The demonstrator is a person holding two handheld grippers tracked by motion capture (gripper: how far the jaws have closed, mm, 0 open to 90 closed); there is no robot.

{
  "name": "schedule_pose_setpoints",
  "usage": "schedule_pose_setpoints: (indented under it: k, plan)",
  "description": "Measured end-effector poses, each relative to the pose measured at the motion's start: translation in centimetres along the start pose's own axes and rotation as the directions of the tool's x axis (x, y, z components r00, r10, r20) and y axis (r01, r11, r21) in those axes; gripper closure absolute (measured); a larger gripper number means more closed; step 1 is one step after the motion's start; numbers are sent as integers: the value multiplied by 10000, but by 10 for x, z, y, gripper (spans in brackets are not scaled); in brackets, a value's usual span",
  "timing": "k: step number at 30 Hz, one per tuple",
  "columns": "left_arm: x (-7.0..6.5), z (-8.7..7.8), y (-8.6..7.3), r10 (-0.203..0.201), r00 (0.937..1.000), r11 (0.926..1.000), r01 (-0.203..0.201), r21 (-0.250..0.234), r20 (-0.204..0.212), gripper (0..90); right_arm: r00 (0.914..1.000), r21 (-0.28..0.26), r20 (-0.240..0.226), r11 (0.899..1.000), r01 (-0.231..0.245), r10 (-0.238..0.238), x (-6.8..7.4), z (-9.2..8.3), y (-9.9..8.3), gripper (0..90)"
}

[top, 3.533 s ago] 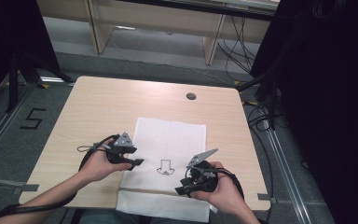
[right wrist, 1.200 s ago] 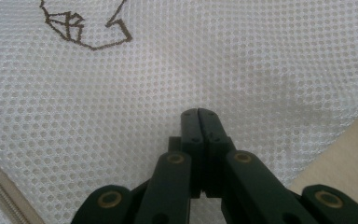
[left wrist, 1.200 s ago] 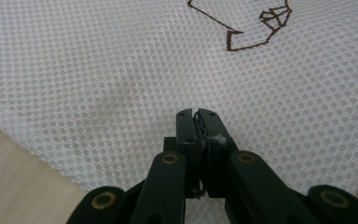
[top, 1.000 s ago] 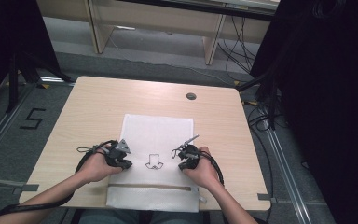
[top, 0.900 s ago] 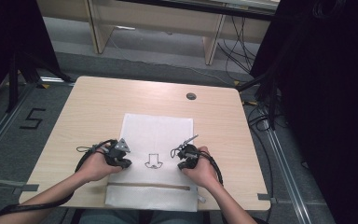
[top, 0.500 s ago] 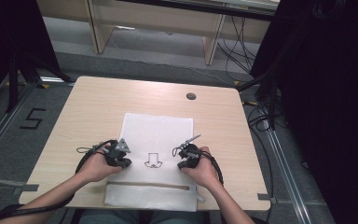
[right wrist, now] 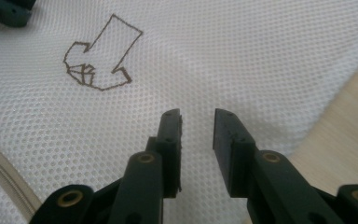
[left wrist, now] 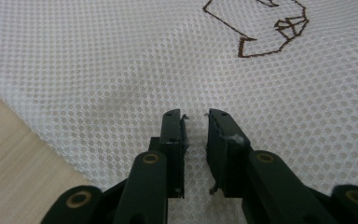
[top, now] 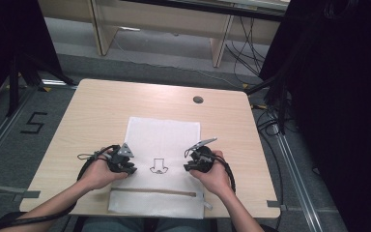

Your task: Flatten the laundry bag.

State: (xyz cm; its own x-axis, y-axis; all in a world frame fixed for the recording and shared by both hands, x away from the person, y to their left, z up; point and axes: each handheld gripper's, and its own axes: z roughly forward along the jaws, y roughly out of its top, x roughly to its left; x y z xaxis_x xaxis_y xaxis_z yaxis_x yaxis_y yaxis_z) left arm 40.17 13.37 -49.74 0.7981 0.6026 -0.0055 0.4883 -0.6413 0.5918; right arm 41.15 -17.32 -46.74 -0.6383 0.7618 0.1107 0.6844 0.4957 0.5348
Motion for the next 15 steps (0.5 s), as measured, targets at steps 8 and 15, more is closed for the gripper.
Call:
schedule_pose_setpoints:
  k: [8,15]
  plan:
    - [-9,-5,4,-68,9999,9925,79,-1217,98,553,9968,-402,228,9963,-758,768,-19,-27,-17,618]
    - [-8,-7,10,-563,9981,9754,606,-2119,266,423,9896,-512,543,9901,-1307,1334,-32,-38,-25,593]
